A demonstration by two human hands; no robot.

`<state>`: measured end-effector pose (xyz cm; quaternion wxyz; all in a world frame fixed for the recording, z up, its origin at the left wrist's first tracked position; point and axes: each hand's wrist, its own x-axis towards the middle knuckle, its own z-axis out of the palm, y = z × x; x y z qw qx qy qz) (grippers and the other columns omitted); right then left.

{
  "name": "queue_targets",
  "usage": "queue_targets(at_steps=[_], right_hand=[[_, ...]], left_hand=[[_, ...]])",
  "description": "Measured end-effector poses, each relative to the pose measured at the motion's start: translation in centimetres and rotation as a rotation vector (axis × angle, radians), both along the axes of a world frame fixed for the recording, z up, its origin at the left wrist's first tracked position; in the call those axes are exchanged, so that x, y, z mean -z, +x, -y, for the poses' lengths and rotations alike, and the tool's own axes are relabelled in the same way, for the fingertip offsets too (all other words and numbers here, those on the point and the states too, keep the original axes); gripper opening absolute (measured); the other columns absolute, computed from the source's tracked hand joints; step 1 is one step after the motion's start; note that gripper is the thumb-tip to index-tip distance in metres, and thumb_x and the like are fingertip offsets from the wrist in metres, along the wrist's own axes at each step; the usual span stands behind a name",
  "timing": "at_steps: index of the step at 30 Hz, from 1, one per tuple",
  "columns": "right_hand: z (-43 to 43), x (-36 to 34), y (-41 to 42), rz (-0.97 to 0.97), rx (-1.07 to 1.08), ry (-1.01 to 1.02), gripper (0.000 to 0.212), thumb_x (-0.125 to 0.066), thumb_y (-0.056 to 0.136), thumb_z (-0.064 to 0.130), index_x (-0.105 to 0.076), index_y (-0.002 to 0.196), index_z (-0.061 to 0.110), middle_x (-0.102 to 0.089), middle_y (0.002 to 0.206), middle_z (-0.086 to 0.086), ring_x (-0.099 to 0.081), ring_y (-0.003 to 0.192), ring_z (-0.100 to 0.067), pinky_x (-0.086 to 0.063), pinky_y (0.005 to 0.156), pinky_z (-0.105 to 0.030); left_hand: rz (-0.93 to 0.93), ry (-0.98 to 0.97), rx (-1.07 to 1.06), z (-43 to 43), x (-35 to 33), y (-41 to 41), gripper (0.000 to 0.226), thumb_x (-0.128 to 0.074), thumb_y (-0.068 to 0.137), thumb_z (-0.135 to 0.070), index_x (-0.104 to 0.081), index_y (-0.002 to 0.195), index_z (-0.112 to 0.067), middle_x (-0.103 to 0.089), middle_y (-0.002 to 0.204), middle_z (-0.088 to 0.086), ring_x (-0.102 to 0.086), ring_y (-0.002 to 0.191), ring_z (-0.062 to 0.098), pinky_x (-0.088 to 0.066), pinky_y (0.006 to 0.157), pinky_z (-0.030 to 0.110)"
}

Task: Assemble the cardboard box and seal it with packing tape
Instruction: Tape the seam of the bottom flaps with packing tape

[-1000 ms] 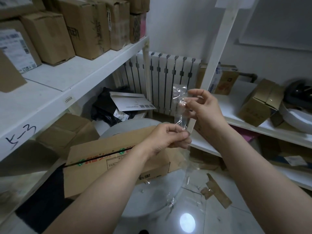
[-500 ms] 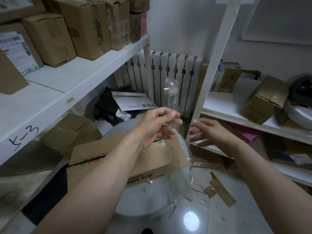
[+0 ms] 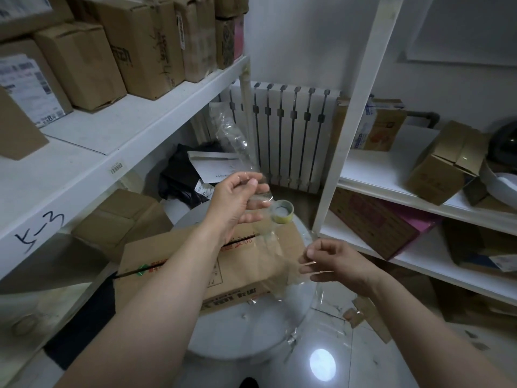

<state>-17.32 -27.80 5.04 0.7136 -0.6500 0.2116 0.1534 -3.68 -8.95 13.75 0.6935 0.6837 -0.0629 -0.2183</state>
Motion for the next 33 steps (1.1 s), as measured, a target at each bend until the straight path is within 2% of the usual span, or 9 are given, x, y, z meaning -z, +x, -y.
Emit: queue_targets(at_steps=[4,7,9,12,14,18,22,28,33], right_hand=[[0.3,0.5,-0.1,-0.018,0.050,-0.027,0.017,-0.065,0.090,0.029,-0.066,0.098,0.014,-0.072,0.105,-0.006,-0.071,0.097,-0.019,-0.052,0.092,-0.042],[-1.0,0.0,0.5,-0.005,-0.080,-0.101,0.041,-0.072,0.084,0.034,-0.059,0.123,0.032,-0.061,0.121,0.009,-0.065,0.108,-0.015,-0.051,0.093,-0.037],[-2.0,-0.2,1.4,0.011,-0.100,-0.199,0.050,-0.072,0.084,0.031,-0.052,0.130,0.039,-0.053,0.122,0.008,-0.063,0.104,-0.017,-0.054,0.087,-0.033],[-2.8,-0.3,2.5,0.057,-0.063,-0.297,0.022,-0.067,0.090,0.026,-0.063,0.111,0.030,-0.060,0.105,-0.006,-0.062,0.084,-0.016,-0.056,0.079,-0.033],[-2.6,0.0,2.6,0.062,-0.022,-0.252,0.010,-0.065,0.091,0.026,-0.071,0.097,0.020,-0.062,0.096,-0.005,-0.058,0.079,-0.015,-0.055,0.077,-0.031],[-1.0,0.6,1.6,-0.004,0.069,-0.076,0.017,-0.066,0.090,0.029,-0.077,0.096,0.016,-0.062,0.097,-0.005,-0.054,0.082,-0.017,-0.053,0.071,-0.026],[0.4,1.5,1.0,-0.052,0.122,-0.059,0.017,-0.067,0.089,0.026,-0.076,0.086,0.012,-0.055,0.074,0.000,-0.047,0.066,-0.012,-0.047,0.061,-0.025],[0.4,2.2,1.0,-0.052,0.228,0.025,0.020,-0.064,0.091,0.025,-0.072,0.090,0.006,-0.060,0.077,0.000,-0.048,0.058,-0.009,-0.047,0.054,-0.024],[0.5,2.3,1.0,-0.024,0.254,0.021,0.020,-0.059,0.095,0.021,-0.066,0.080,0.009,-0.051,0.059,-0.001,-0.045,0.051,-0.010,-0.042,0.050,-0.022]], left_hand=[[-0.007,0.001,-0.029,0.0,0.7,-0.2,0.018,-0.053,0.100,-0.021,-0.065,0.113,-0.016,-0.075,0.097,0.002,-0.073,0.078,0.021,-0.059,0.060,0.034],[-0.023,-0.018,-0.026,0.7,0.7,-0.5,0.017,-0.053,0.100,-0.020,-0.064,0.112,-0.016,-0.075,0.096,0.001,-0.073,0.078,0.020,-0.059,0.060,0.034],[-0.028,-0.032,-0.015,1.2,0.5,-0.7,0.017,-0.053,0.100,-0.020,-0.064,0.113,-0.016,-0.075,0.097,0.002,-0.073,0.078,0.019,-0.058,0.061,0.034],[-0.029,-0.051,-0.009,1.6,0.3,-0.8,0.018,-0.053,0.100,-0.019,-0.063,0.115,-0.015,-0.074,0.098,0.003,-0.072,0.076,0.018,-0.058,0.060,0.033],[-0.018,-0.051,-0.029,1.5,0.3,-0.8,0.018,-0.053,0.100,-0.020,-0.064,0.114,-0.015,-0.074,0.098,0.003,-0.071,0.075,0.017,-0.057,0.058,0.031],[0.014,-0.037,-0.136,0.8,0.6,-0.4,0.017,-0.051,0.101,-0.021,-0.065,0.109,-0.017,-0.074,0.094,0.001,-0.069,0.068,0.014,-0.056,0.057,0.030],[0.041,-0.029,-0.138,0.7,1.1,-0.5,0.017,-0.052,0.101,-0.021,-0.065,0.109,-0.016,-0.074,0.090,-0.001,-0.068,0.067,0.014,-0.058,0.060,0.033],[0.118,-0.052,-0.108,2.1,0.4,-0.7,0.015,-0.052,0.100,-0.021,-0.064,0.107,-0.016,-0.072,0.082,-0.003,-0.065,0.061,0.011,-0.057,0.057,0.032],[0.176,-0.027,-0.112,2.8,0.3,-1.0,0.014,-0.052,0.100,-0.019,-0.065,0.105,-0.015,-0.069,0.075,-0.006,-0.061,0.056,0.009,-0.053,0.047,0.029]])
